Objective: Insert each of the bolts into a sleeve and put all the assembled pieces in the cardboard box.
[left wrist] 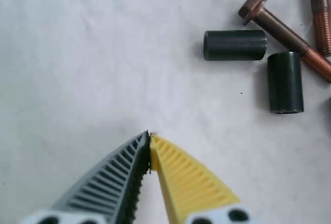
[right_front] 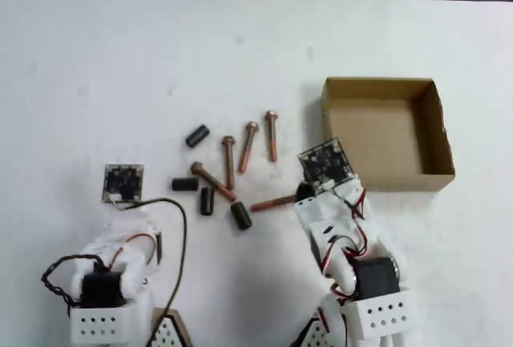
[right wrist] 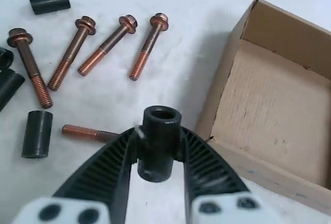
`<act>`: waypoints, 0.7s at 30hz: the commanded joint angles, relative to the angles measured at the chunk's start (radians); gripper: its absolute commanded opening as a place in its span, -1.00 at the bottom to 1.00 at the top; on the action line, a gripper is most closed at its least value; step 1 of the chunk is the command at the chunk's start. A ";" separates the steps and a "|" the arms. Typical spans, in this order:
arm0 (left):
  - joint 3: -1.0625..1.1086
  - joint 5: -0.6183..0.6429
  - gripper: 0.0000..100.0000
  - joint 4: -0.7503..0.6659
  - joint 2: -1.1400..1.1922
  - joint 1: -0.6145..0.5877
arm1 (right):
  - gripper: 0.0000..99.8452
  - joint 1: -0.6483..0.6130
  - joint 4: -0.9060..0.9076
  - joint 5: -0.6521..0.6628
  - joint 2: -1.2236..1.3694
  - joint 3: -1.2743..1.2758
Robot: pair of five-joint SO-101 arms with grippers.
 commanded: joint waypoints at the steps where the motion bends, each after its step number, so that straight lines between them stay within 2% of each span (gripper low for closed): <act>1: -0.005 0.003 -0.95 -0.011 -0.007 -0.024 | -0.96 0.024 -0.087 -0.008 -0.082 0.074; 5: -0.003 0.003 -0.95 -0.063 -0.007 -0.033 | -0.96 0.024 -0.088 -0.008 -0.147 0.123; 10: -0.005 -0.003 -0.95 -0.158 -0.007 -0.111 | -0.96 0.024 -0.088 -0.003 -0.228 0.178; 12: -0.005 -0.071 -0.95 -0.221 -0.007 -0.137 | -0.96 0.024 -0.087 -0.005 -0.259 0.187; 14: -0.003 -0.193 -0.95 -0.259 -0.007 -0.151 | -0.96 0.024 -0.068 -0.008 -0.286 0.187; 17: -0.003 -0.330 -0.95 -0.245 -0.007 -0.148 | -0.96 0.024 -0.050 -0.009 -0.321 0.187; 21: -0.003 -0.348 -0.95 -0.198 -0.007 -0.150 | -0.96 -0.033 -0.005 -0.009 -0.341 0.187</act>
